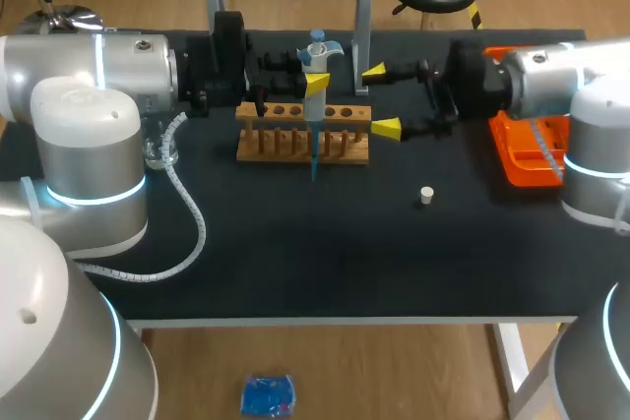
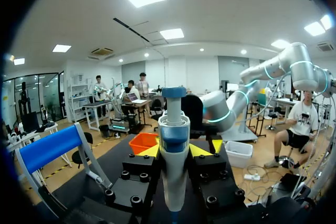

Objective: Invert the test tube, pick up the pipette, mount the tip to pipette, aspirate from beaker and dispense into the tube, eject the tip, return the pipette, and cap with the stopper.

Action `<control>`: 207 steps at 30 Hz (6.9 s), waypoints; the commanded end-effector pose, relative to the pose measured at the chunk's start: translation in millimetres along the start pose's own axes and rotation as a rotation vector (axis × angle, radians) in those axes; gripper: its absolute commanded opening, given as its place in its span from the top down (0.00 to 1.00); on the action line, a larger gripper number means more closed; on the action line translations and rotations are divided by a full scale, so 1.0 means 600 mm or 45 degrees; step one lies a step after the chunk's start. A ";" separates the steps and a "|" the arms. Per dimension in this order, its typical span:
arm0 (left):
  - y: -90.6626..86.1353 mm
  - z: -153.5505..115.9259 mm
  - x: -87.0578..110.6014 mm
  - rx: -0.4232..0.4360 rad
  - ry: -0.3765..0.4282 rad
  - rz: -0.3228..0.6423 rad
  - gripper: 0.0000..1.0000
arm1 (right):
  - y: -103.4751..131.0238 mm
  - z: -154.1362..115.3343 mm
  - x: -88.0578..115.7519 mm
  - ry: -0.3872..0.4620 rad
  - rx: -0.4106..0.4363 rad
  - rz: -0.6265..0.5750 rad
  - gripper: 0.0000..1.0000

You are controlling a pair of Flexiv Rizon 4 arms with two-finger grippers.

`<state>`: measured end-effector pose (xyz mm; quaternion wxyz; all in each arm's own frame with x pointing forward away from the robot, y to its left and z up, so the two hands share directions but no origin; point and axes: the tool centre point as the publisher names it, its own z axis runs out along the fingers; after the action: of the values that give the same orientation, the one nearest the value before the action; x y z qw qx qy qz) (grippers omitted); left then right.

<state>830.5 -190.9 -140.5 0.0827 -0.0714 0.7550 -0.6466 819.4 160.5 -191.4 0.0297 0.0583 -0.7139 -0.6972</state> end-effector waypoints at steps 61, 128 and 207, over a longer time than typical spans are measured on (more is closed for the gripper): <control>-0.001 0.001 0.000 -0.001 -0.003 -0.001 1.00 | 0.018 0.141 -0.021 -0.076 -0.005 0.072 0.09; -0.001 0.001 0.000 -0.001 -0.003 -0.001 0.00 | 0.050 0.016 -0.036 -0.048 -0.001 0.056 1.00; -0.001 0.001 0.000 -0.001 -0.003 -0.001 0.00 | 0.021 -0.535 -0.074 -0.332 -0.055 -0.046 1.00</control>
<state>829.6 -191.5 -139.9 0.0836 -0.0725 0.7549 -0.6464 901.6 -151.9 -168.9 -0.0754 -0.0219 -0.6950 -0.7147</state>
